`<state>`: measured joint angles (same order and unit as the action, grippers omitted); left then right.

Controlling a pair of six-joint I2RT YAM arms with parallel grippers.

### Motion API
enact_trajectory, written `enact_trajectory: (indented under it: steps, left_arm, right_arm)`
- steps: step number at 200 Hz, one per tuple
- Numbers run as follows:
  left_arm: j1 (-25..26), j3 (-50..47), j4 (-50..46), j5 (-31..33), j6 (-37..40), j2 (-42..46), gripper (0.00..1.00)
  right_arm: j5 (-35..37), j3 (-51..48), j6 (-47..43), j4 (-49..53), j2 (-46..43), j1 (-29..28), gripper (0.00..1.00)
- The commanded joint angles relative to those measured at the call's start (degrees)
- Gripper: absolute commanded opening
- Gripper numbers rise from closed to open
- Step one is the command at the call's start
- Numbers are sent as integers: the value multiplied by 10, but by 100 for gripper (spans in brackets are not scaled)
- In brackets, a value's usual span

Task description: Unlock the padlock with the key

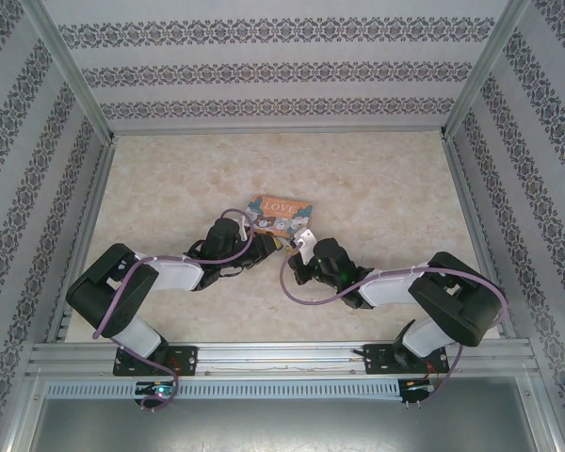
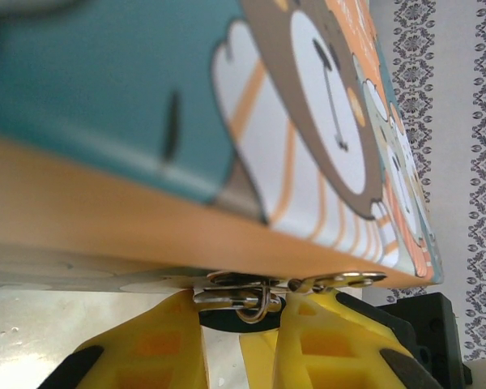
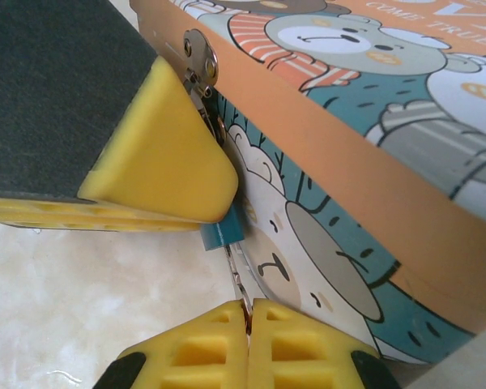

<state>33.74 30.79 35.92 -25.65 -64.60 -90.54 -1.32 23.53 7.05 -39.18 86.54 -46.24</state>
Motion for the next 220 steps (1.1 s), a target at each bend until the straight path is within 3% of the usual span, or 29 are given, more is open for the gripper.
enact_trajectory:
  steps: [1,88,173,220]
  left_arm:
    - [8,17,10,-35,-2,3,19]
    - [8,16,2,-44,2,12,19]
    - [8,19,-14,-52,8,23,19]
    - [8,20,-16,-54,9,23,19]
  right_arm:
    - [-23,26,-8,-51,6,3,0]
    - [-44,63,-20,-72,19,4,0]
    - [2,70,-88,-155,66,-3,0]
    - [-15,80,-83,-171,74,-2,0]
